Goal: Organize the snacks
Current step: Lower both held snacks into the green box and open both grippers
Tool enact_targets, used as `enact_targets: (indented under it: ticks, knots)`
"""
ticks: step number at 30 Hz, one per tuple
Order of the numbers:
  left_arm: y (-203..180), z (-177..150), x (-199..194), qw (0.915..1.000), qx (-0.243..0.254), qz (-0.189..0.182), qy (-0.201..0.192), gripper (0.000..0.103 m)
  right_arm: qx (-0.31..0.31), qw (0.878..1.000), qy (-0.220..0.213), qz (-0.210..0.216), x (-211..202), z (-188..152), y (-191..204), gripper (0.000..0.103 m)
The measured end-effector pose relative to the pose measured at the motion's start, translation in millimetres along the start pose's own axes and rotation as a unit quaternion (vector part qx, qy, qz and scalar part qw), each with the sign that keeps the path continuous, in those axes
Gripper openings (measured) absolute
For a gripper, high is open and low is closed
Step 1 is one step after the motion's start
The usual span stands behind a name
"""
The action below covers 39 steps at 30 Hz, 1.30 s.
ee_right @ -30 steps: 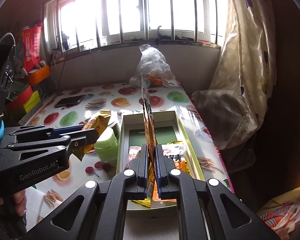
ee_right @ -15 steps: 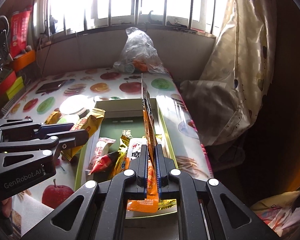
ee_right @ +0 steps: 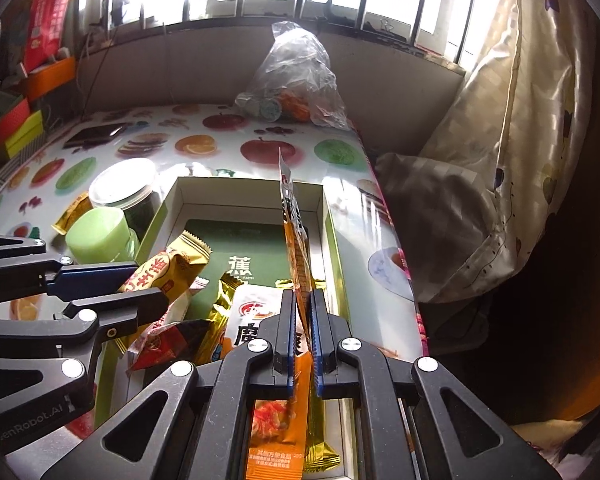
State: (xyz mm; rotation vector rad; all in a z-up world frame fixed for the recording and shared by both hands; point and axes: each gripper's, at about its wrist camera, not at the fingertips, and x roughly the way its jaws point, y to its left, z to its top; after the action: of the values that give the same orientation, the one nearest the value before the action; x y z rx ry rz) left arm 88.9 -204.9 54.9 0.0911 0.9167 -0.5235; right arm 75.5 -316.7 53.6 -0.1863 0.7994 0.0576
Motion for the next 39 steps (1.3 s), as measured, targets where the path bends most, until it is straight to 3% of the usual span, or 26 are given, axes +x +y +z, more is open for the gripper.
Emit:
enact_targets:
  ticks: [8, 21, 39]
  knots:
    - [3, 1, 8, 0.9999, -0.006, -0.001, 0.012, 0.022, -0.02, 1.0, 0.01, 0.015, 19, 3, -1, 0.007]
    - [5, 1, 12, 0.9998, -0.009, -0.002, 0.016, 0.022, -0.003, 0.999, 0.01, 0.047, 30, 6, -3, 0.008]
    - [6, 2, 11, 0.9998, -0.012, 0.0, 0.018, 0.024, 0.013, 0.998, -0.002, 0.056, 23, 9, -4, 0.029]
